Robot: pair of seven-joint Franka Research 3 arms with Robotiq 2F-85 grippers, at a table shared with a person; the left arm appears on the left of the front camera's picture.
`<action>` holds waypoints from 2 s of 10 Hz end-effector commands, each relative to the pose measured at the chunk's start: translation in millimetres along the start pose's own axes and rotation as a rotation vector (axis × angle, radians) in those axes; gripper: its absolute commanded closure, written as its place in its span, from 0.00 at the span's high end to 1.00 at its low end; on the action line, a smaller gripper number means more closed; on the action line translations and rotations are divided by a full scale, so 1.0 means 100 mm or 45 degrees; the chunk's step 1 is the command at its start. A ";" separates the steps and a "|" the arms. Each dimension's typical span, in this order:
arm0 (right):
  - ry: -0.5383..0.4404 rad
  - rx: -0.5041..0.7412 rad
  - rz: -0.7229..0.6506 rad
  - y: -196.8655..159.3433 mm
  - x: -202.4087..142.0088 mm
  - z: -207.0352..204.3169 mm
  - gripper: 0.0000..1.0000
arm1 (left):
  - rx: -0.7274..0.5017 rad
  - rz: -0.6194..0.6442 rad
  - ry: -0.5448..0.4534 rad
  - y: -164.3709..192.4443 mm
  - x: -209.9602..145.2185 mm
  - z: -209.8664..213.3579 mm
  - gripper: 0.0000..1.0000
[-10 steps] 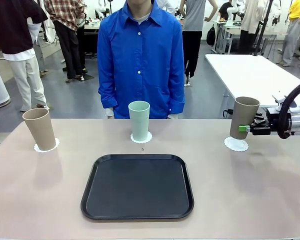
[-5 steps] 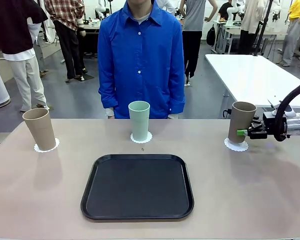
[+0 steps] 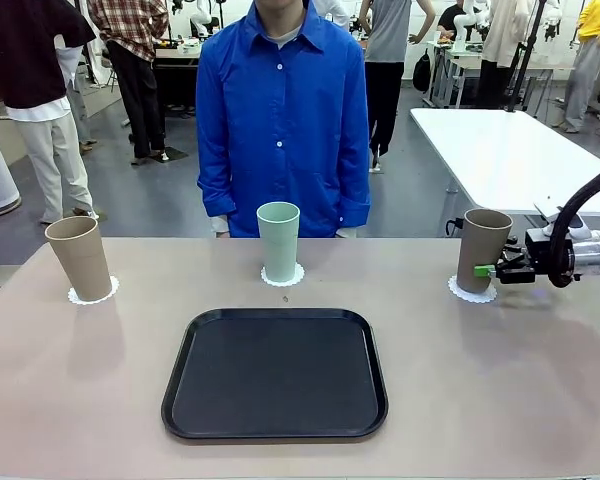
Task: Place coasters on the table and set cups on them.
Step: Take one Reusable plastic cup from the Flat Tray and place it on a coaster set by the human.
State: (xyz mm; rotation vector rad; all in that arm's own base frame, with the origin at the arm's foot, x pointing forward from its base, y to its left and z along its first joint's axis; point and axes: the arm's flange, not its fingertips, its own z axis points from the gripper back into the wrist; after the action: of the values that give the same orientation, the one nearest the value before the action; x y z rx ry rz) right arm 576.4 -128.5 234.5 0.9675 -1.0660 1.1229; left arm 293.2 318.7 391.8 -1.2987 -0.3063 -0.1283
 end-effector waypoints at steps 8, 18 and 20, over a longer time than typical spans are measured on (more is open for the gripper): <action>-0.044 0.066 -0.006 0.09 -0.08 -0.02 0.98 | 0.014 0.021 -0.005 -0.03 0.00 0.00 1.00; -0.031 0.097 -0.044 0.03 -0.11 0.04 1.00 | 0.014 0.021 -0.005 -0.03 0.00 0.00 1.00; -0.030 0.092 -0.043 0.01 -0.11 0.08 1.00 | 0.014 0.021 -0.005 -0.03 0.00 0.00 1.00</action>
State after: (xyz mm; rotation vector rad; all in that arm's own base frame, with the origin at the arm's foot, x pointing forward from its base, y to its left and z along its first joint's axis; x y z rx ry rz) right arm 567.9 -132.2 224.6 1.0281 -1.0592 1.1120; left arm 293.2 318.7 391.8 -1.2987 -0.3063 -0.1283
